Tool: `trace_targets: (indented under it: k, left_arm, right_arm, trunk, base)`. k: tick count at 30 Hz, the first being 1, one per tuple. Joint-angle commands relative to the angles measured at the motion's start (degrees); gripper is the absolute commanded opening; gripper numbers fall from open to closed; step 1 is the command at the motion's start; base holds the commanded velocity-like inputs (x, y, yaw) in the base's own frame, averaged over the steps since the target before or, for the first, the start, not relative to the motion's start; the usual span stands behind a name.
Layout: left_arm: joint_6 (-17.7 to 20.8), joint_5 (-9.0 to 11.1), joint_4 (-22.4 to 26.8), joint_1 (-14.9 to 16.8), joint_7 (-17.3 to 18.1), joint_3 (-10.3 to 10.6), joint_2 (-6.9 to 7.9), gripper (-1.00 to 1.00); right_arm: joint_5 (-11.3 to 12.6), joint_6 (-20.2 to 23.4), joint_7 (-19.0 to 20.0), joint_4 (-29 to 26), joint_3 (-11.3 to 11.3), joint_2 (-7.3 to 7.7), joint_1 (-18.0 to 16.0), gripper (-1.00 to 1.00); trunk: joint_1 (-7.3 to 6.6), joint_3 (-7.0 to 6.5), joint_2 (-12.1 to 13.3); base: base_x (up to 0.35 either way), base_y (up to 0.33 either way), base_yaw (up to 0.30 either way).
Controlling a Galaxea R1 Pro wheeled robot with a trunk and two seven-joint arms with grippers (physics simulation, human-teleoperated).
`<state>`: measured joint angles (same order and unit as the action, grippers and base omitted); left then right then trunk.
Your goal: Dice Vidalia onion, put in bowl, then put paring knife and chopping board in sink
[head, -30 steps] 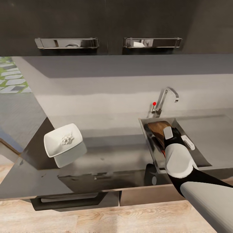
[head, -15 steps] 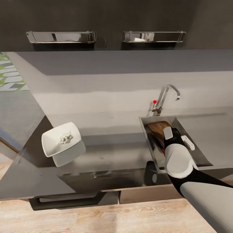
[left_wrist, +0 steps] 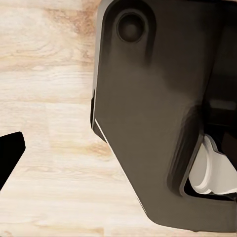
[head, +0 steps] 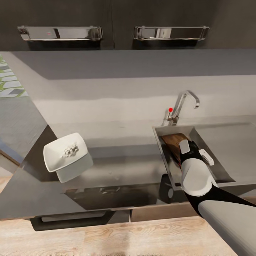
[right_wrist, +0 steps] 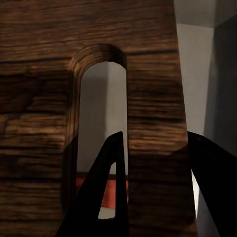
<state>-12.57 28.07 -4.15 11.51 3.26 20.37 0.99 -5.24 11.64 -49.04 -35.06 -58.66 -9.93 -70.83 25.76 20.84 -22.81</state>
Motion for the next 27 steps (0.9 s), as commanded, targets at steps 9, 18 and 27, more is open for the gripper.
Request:
trace_targets:
  k: [9,18,27]
  left_arm:
    - [-0.28,0.58,-0.24,0.09,0.34,0.46,-0.02,1.00]
    - [-0.26,0.58,-0.24,0.09,0.34,0.46,-0.02,1.00]
    - [-0.26,0.58,-0.24,0.09,0.34,0.46,-0.02,1.00]
  right_arm:
    - [-0.56,0.49,0.10,-0.10,-0.32,-0.07,-0.10,-1.00]
    - [-0.56,0.49,0.17,-0.10,-0.34,-0.07,-0.10,-1.00]
    - [-0.48,0.49,0.17,-0.10,-0.39,-0.07,-0.10,-1.00]
  trunk:
    - [0.03,0.90,-0.11]
    - [0.03,1.71,-0.11]
    - [0.03,2.51,-0.11]
  base:
    - [0.000,0.000,0.000]
    - [0.000,0.000,0.000]
    - [0.000,0.000,0.000]
